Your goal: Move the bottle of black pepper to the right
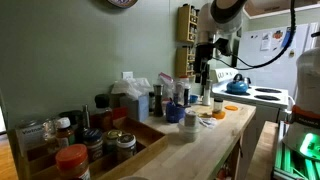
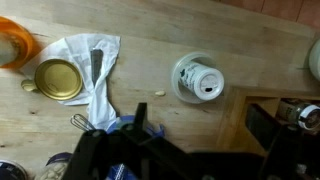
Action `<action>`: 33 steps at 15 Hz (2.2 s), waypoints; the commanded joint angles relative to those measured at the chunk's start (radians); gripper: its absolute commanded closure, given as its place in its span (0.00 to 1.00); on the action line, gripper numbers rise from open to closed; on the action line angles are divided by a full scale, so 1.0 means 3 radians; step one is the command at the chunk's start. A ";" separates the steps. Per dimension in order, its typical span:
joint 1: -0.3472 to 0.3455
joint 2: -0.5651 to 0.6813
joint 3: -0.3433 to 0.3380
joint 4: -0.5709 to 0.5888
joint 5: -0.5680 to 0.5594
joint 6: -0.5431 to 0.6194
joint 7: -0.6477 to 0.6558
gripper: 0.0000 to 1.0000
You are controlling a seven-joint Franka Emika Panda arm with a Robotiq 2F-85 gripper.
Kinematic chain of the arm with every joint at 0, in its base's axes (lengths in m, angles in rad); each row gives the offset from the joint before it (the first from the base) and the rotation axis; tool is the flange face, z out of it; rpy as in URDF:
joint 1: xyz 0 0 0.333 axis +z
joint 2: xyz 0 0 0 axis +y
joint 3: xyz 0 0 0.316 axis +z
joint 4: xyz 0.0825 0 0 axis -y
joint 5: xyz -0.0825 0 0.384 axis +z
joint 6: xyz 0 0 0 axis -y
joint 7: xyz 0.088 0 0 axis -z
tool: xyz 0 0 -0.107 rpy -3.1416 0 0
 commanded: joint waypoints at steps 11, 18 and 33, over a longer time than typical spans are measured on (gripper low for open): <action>-0.0094 0.0516 0.0285 0.0490 0.0022 0.1206 0.0655 0.00; -0.1234 0.1079 0.1155 0.0902 -0.1986 0.1711 0.1237 0.00; -0.1195 0.1554 0.1178 0.1212 -0.2885 0.1512 0.1846 0.00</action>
